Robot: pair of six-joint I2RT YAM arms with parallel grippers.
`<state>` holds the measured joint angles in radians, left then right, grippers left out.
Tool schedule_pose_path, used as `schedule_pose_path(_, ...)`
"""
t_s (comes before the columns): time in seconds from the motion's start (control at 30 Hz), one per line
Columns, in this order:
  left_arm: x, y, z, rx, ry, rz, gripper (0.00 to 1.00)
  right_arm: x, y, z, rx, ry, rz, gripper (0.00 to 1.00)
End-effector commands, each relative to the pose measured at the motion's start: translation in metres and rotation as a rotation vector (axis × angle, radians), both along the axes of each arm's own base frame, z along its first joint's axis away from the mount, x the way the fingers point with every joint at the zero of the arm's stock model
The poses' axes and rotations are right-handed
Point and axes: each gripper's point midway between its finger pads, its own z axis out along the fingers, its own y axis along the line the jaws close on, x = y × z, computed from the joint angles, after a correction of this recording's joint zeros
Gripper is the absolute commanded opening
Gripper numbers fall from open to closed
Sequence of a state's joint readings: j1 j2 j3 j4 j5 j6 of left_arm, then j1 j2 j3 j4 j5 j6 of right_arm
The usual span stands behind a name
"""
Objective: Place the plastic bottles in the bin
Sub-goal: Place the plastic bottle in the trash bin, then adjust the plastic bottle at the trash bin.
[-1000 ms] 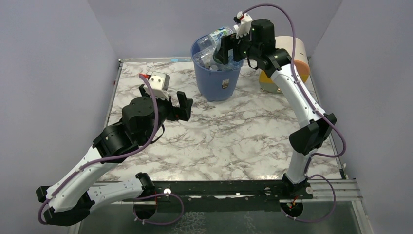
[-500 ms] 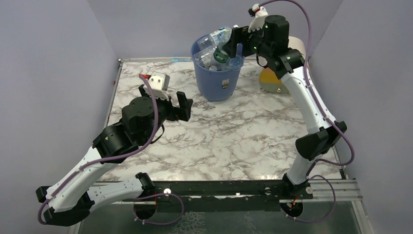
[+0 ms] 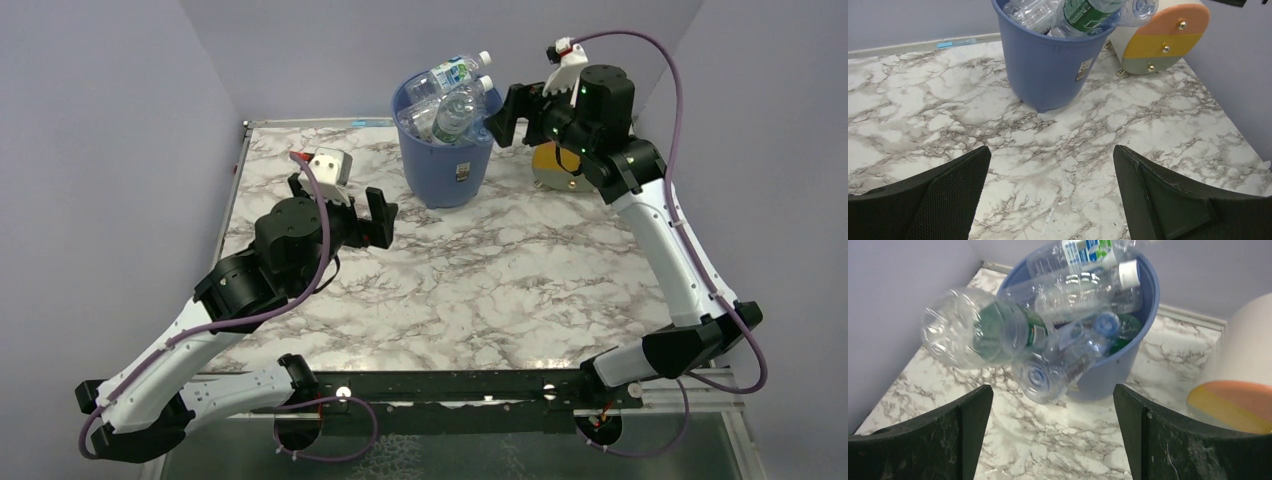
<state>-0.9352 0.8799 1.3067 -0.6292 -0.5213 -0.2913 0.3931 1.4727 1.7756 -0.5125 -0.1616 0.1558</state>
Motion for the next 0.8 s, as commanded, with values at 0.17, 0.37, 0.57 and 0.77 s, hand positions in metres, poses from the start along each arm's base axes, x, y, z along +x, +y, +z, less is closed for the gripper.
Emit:
schedule_pose_path(0.17,0.012,-0.017,-0.007,0.003,0.008,-0.002,0.99,-0.031,0.015,-0.039,0.046,0.1,0.127,0.9)
schedule_pose_path(0.37,0.017,-0.027,-0.017,0.013,0.024,-0.017,0.99,-0.037,0.013,-0.046,0.048,0.111,0.125,0.87)
schedule_pose_path(0.57,0.02,-0.033,-0.024,0.014,0.03,-0.02,0.99,-0.02,0.016,-0.056,0.054,0.116,0.094,0.83)
schedule_pose_path(0.77,0.026,-0.039,-0.036,0.031,0.037,-0.012,0.99,0.013,0.021,-0.063,0.075,0.11,0.037,0.79)
